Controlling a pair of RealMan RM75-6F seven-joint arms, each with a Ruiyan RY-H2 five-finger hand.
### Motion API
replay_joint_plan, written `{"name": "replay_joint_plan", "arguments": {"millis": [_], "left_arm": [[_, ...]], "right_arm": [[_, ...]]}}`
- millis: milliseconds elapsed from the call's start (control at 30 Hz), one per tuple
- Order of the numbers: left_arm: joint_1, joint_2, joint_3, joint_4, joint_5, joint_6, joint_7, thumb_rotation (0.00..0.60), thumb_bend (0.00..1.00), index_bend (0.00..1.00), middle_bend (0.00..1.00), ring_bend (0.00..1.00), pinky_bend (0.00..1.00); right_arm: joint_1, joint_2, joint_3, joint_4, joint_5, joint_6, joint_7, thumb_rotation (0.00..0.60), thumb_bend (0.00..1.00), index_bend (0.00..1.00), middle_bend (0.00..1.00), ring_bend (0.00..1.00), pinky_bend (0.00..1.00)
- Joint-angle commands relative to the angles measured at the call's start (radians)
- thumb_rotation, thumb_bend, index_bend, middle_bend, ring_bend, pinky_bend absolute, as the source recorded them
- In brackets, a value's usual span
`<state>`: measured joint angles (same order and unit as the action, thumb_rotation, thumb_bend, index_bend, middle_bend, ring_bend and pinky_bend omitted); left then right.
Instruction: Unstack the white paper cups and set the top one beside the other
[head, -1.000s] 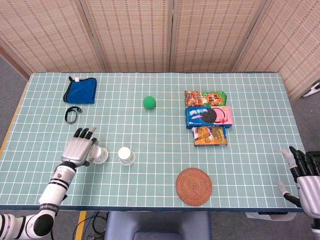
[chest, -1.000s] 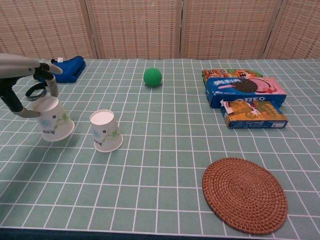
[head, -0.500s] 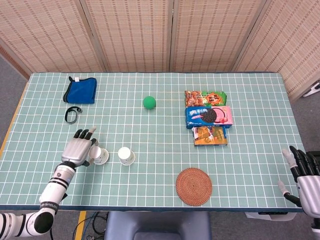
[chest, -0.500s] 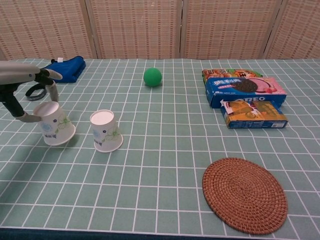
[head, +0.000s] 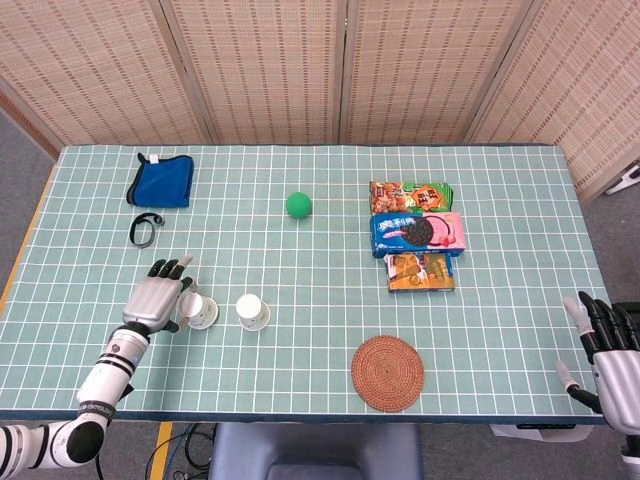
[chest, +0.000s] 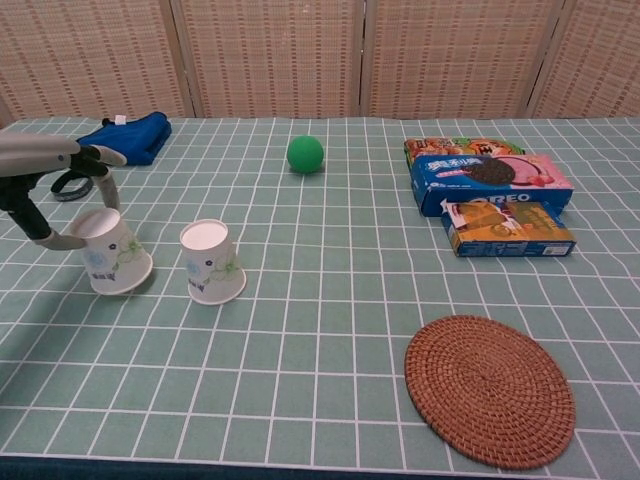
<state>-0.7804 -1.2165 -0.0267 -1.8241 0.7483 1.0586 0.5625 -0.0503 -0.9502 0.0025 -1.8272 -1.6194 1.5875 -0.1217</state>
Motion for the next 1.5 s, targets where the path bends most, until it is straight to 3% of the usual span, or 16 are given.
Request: {"name": "replay_joint_plan", "arguments": {"millis": [33,700,1100,1300,1500], "left_arm": [[0.005,-0.002,-0.001,0.009,0.008,-0.008,-0.010,0.600,0.30,0.42,0.00,0.00,0.00],[0.025,-0.029,-0.011,0.061,0.040,-0.059,-0.072,0.600,0.30,0.39,0.00,0.00,0.00],[0.050,-0.003,-0.022,0.005,0.088,-0.013,-0.078,0.600,0.30,0.26,0.00,0.00,0.00],[0.082,0.069,-0.001,-0.148,0.123,0.112,0.019,0.600,0.29,0.25,0.00,0.00,0.00],[0.214,0.146,0.074,-0.283,0.292,0.327,0.049,0.600,0.29,0.24,0.00,0.00,0.00]], "right_arm": [[0.001,-0.001,0.000,-0.001,0.001,-0.002,-0.003,0.600,0.30,0.01,0.00,0.00,0.00],[0.000,0.000,0.002,-0.003,0.005,0.000,-0.003,0.600,0.30,0.01,0.00,0.00,0.00],[-0.004,-0.002,-0.001,-0.003,-0.005,0.010,-0.005,0.600,0.30,0.01,0.00,0.00,0.00],[-0.007,-0.002,0.000,-0.001,-0.011,0.019,-0.001,0.600,0.30,0.01,0.00,0.00,0.00],[-0.016,-0.006,-0.013,-0.001,-0.044,0.035,-0.003,0.600,0.30,0.01,0.00,0.00,0.00]]}}
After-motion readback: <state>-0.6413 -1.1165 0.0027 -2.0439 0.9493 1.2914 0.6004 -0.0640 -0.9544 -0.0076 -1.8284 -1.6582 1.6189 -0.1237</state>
